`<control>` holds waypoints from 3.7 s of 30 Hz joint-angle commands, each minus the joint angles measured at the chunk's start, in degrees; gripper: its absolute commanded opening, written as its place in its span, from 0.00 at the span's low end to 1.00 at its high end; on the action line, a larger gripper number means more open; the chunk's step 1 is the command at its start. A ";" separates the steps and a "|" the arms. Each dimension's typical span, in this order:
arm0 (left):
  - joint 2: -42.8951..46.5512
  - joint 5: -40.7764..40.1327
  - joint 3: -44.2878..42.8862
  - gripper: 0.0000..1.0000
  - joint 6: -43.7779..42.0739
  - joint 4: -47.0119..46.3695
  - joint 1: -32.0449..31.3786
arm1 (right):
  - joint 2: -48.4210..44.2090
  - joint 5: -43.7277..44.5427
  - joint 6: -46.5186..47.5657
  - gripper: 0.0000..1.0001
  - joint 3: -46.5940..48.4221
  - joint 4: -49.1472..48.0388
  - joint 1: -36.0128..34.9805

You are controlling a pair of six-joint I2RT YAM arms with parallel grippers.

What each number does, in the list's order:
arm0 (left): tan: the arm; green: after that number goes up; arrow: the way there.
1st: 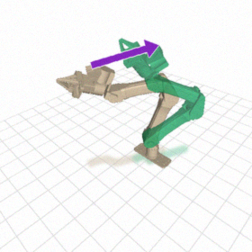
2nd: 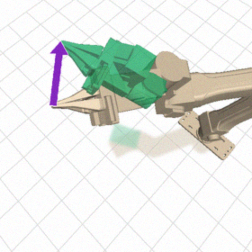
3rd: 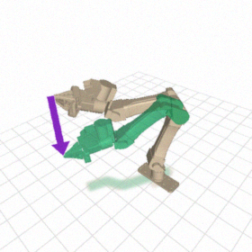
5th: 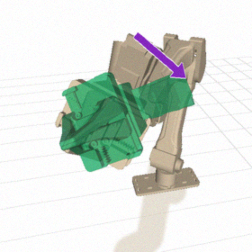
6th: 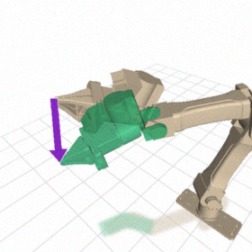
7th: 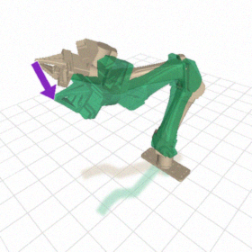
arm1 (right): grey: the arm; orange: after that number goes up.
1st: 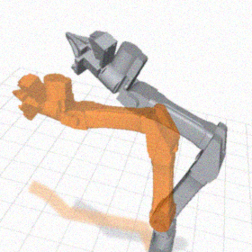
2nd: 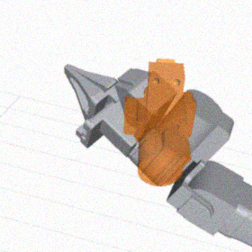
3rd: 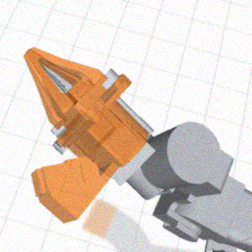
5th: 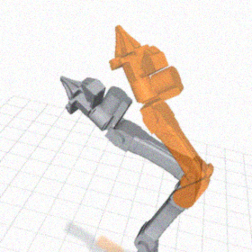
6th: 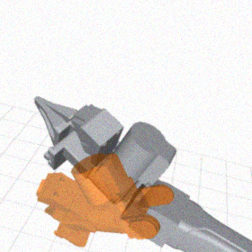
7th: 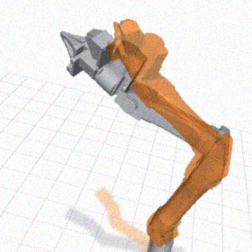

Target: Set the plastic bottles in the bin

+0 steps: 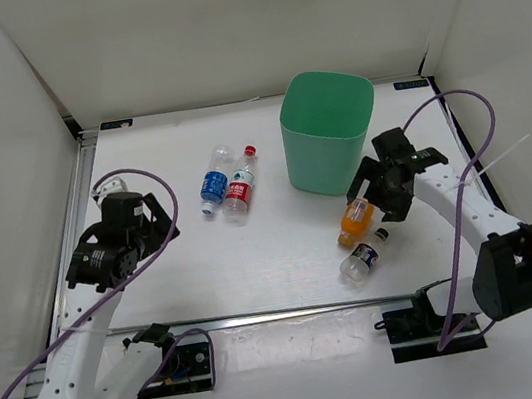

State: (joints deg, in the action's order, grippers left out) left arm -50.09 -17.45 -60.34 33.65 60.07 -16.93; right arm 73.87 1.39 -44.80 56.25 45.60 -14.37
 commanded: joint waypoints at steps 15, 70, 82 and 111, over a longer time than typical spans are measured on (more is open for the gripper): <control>-2.39 -0.21 -0.75 1.00 -0.34 4.26 0.32 | 5.76 1.34 -1.44 0.93 -5.27 -11.85 -0.75; -5.02 2.51 1.89 1.00 -0.87 1.27 0.32 | 16.67 -16.07 3.49 1.00 58.46 -5.09 12.44; -6.07 3.13 3.91 1.00 -0.87 -0.83 0.32 | -17.50 -13.69 -4.15 1.00 10.32 4.58 13.58; -4.32 6.82 9.01 1.00 -0.87 -1.36 -0.21 | -4.02 -15.28 -3.72 0.81 -20.04 -4.82 11.04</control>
State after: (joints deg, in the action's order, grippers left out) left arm -55.55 -11.94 -52.27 33.39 59.40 -16.73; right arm 65.39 -13.85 -49.30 34.39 44.99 -2.15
